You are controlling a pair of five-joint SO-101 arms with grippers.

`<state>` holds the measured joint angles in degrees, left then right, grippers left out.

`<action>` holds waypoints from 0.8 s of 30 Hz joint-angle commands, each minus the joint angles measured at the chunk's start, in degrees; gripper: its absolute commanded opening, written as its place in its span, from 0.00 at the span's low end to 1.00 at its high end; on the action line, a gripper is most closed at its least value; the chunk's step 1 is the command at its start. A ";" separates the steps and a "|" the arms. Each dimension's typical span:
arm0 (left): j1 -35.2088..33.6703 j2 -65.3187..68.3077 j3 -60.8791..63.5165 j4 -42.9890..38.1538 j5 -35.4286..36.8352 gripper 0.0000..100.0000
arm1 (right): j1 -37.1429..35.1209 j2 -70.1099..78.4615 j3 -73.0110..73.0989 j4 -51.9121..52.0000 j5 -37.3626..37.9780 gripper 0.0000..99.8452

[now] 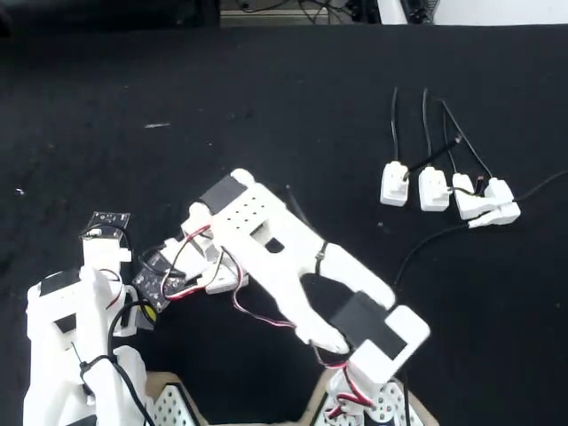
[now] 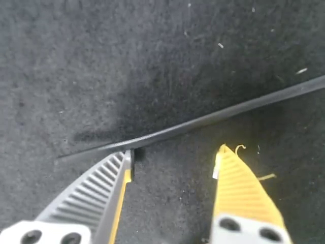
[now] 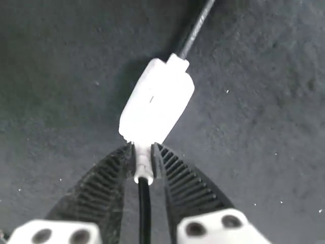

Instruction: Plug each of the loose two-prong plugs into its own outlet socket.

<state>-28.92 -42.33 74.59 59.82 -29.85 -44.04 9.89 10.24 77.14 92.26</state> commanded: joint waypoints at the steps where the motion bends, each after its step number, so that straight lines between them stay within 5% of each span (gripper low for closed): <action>1: -0.13 -0.09 0.84 -1.32 0.00 0.26 | -1.14 0.92 -1.71 -0.79 -0.70 0.01; 19: -0.13 -0.09 0.84 -1.32 0.00 0.26 | -1.23 0.92 -1.89 -0.79 -4.57 0.01; 24: -0.13 -0.09 0.84 -1.32 0.00 0.26 | -1.32 0.84 -3.74 -0.79 -8.79 0.11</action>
<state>-28.92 -42.33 74.59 59.82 -29.85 -44.48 11.47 10.33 77.14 86.20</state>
